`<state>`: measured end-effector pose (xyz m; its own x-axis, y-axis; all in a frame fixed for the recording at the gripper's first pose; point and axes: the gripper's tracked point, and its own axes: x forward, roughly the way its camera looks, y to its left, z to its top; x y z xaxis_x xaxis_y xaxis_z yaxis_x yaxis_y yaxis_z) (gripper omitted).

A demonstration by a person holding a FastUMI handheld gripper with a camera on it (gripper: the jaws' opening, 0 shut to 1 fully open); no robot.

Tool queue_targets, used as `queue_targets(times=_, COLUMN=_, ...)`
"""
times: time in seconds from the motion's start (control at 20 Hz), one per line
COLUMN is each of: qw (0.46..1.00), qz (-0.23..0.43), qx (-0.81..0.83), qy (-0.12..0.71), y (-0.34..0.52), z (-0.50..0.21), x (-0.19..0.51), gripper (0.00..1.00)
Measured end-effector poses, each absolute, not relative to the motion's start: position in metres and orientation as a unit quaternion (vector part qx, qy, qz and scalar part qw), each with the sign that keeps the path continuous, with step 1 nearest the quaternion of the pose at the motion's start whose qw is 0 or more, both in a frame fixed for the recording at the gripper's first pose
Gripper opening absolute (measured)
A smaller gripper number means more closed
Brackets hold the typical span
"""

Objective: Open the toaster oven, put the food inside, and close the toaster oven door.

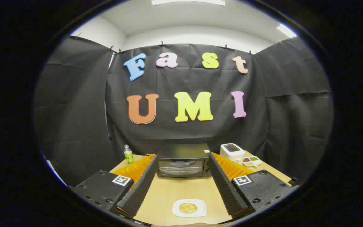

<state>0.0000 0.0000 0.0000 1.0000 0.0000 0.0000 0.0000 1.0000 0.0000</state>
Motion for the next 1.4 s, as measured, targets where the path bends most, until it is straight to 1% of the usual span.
queue_targets(times=0.4, qw=1.000, qz=-0.003, qx=-0.005, qy=0.006, y=-0.001, z=-0.007, x=0.005, gripper=1.00)
queue_targets(times=0.55, qw=1.000, qz=-0.009, qx=-0.005, qy=-0.009, y=-0.004, z=-0.003, x=0.008, gripper=1.00)
queue_targets(times=0.8, qw=1.000, qz=-0.003, qx=-0.014, qy=0.001, y=-0.003, z=-0.016, x=0.020, gripper=1.00)
queue_targets(times=1.0, qw=1.000, qz=-0.015, qx=-0.014, qy=0.000, y=-0.011, z=-0.022, x=0.040, gripper=1.00)
queue_targets(times=1.4, qw=0.999, qz=-0.041, qx=0.008, qy=0.029, y=-0.039, z=-0.053, x=0.101, gripper=1.00)
